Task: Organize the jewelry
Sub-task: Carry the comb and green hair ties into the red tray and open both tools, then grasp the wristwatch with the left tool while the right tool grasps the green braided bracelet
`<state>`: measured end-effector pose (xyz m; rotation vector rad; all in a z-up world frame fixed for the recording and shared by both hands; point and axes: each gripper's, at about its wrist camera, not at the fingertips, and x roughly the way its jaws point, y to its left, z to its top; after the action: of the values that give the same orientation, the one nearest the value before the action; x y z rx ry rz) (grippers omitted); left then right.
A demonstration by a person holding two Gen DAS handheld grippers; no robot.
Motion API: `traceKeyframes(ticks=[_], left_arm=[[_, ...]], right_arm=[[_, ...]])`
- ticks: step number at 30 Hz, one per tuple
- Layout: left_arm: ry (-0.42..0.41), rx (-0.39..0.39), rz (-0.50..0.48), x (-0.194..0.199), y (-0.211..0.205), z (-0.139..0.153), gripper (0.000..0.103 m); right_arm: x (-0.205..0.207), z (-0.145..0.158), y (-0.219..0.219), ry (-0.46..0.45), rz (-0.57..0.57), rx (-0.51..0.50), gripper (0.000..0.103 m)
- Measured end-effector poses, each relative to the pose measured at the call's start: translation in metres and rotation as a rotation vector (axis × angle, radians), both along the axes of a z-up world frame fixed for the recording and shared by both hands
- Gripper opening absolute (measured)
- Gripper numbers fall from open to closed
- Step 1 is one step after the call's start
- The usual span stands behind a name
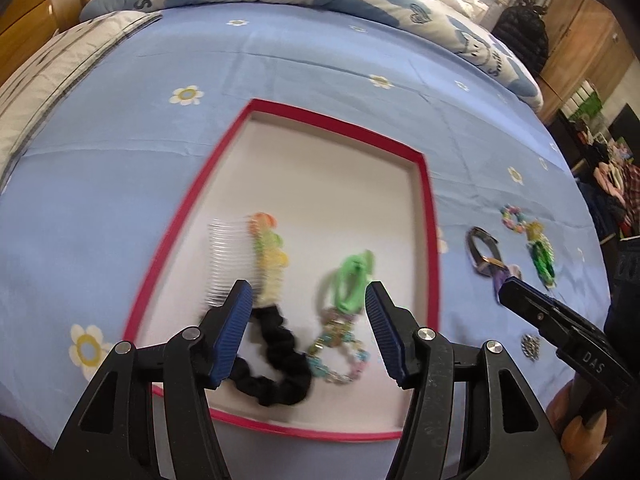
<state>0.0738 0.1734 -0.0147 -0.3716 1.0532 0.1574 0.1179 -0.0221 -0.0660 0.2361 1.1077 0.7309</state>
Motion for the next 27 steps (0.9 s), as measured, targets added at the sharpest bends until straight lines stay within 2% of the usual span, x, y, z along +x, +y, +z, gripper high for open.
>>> traceKeyframes(ticks=[14, 27], left_arm=[[-0.002, -0.016, -0.138, 0.011, -0.07, 0.006, 0.058], [0.025, -0.044, -0.226, 0.035, -0.116, -0.003, 0.058]], right_arm=[[-0.01, -0.011, -0.101, 0.028, -0.203, -0.007, 0.038], [-0.01, -0.024, -0.169, 0.034, -0.341, -0.053, 0.043]])
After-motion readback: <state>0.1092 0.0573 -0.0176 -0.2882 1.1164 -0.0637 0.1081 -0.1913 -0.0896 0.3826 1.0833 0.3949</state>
